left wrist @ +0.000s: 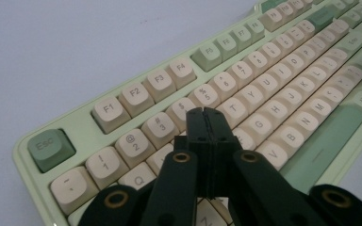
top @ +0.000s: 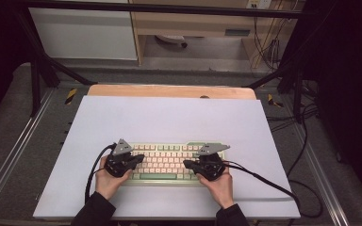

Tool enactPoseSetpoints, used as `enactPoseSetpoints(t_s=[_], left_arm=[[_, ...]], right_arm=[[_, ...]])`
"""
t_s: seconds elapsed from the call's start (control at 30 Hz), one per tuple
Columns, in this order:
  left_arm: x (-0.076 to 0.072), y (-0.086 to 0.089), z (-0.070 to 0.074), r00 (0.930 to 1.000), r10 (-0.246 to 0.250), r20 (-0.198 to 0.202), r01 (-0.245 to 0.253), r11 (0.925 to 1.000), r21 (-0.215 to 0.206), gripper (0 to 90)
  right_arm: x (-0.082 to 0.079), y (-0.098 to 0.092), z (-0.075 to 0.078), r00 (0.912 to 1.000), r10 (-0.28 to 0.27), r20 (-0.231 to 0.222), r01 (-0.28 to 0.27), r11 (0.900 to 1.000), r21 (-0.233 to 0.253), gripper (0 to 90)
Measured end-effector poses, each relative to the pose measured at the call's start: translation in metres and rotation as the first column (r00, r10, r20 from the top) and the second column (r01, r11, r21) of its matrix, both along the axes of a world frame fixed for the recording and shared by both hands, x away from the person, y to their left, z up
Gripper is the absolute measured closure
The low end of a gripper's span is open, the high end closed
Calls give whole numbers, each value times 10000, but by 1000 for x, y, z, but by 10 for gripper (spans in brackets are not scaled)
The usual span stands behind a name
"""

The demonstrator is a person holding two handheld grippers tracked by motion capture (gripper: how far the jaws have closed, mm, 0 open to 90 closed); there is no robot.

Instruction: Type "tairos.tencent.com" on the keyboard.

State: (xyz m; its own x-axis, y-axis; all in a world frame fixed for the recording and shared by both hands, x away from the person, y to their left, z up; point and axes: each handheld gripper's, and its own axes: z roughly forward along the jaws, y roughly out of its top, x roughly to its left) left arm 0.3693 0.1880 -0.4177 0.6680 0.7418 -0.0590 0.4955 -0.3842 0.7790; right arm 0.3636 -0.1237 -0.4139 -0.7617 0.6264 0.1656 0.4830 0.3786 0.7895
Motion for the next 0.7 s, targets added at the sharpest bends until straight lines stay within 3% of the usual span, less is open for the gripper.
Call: enactPoseSetpoints(t_s=[0.33, 0.7], left_arm=[[-10, 15, 3, 10000, 98, 5, -97, 9999, -118, 900], [-14, 20, 2, 9999, 148, -44, -149, 9996, -227, 900]], right_arm=[[0, 2, 1, 10000, 72, -34, -72, 9999, 111, 900], [0, 18, 1, 9994, 317, -97, -316, 9994, 159, 900]])
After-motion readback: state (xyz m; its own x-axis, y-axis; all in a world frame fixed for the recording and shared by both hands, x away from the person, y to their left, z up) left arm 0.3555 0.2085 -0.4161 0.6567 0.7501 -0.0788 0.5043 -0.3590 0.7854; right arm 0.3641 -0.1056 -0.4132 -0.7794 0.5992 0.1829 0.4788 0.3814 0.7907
